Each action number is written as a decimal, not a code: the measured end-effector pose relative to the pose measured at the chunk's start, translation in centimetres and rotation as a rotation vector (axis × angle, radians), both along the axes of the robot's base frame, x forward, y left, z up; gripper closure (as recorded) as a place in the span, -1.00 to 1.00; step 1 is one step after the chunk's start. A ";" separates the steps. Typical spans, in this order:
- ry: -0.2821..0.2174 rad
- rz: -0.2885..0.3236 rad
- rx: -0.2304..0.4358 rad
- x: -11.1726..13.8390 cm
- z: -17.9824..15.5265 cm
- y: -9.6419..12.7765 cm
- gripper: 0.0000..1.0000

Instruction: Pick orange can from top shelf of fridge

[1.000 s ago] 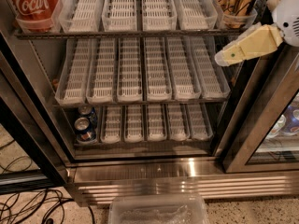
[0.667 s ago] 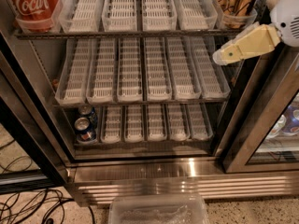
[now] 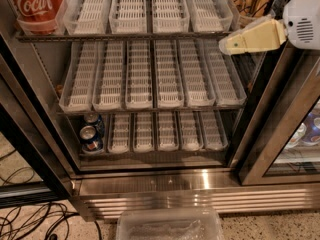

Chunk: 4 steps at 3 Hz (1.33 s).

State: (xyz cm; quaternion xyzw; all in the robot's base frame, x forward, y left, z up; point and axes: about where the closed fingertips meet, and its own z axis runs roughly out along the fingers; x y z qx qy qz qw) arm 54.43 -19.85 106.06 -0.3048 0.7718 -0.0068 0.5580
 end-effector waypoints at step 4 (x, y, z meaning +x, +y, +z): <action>-0.105 -0.292 0.170 -1.4 1.8 -3.9 -1.00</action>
Offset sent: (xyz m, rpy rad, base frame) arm 0.0174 -0.0060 0.0321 0.1820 -0.1486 -0.2689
